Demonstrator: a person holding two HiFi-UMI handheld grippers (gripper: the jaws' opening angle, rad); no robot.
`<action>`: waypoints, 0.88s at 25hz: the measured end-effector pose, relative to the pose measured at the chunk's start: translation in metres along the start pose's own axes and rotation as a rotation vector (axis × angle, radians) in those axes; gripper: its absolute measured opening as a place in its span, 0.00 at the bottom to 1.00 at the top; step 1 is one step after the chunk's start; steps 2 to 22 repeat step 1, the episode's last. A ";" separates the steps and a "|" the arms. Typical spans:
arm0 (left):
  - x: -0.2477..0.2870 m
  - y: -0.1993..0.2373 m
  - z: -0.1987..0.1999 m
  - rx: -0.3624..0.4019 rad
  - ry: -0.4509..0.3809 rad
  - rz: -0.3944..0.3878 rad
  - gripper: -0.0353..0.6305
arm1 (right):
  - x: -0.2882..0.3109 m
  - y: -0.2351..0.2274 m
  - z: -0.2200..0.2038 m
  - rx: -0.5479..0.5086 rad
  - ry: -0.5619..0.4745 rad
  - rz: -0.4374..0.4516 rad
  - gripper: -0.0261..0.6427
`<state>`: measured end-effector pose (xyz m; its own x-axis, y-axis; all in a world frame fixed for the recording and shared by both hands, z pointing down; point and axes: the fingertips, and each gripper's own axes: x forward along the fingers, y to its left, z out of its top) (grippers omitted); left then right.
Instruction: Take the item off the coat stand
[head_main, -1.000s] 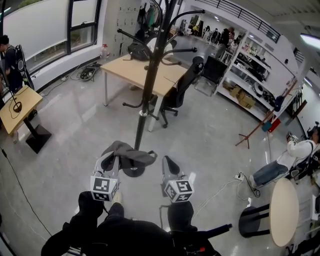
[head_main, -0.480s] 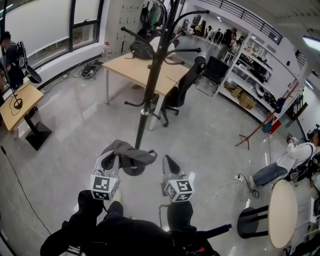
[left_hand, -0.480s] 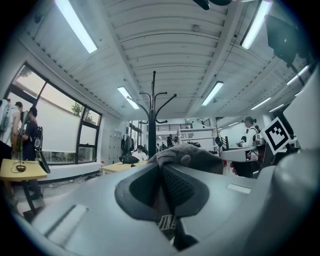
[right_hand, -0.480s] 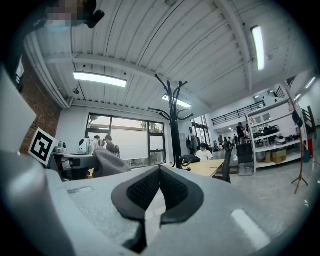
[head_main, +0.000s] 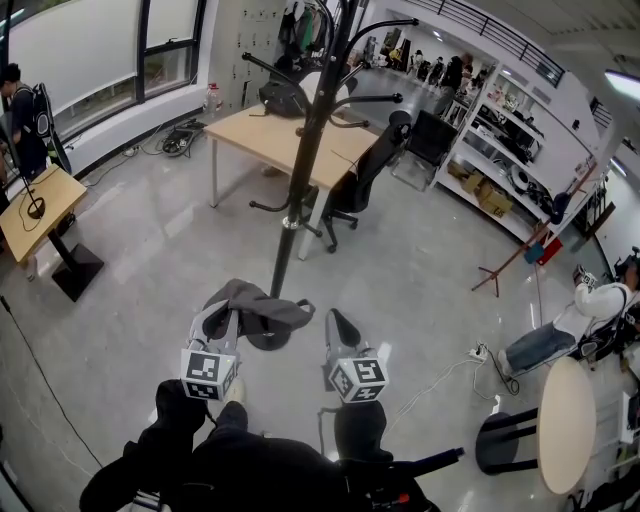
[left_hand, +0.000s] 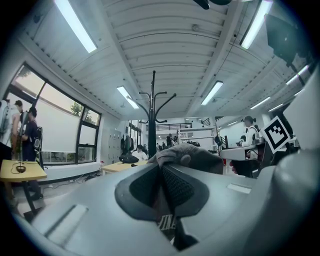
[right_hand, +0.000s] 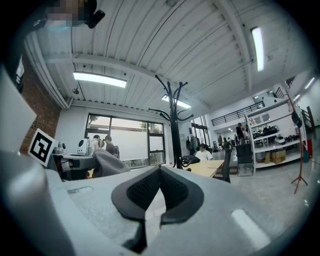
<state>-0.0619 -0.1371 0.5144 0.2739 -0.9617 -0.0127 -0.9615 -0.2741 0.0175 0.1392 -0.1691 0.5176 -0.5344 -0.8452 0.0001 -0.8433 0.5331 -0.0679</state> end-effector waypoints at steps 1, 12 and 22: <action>-0.001 0.000 0.001 0.000 0.001 0.001 0.08 | -0.001 0.001 0.001 0.000 -0.001 0.001 0.04; -0.001 0.000 0.001 0.000 0.001 0.001 0.08 | -0.001 0.001 0.001 0.000 -0.001 0.001 0.04; -0.001 0.000 0.001 0.000 0.001 0.001 0.08 | -0.001 0.001 0.001 0.000 -0.001 0.001 0.04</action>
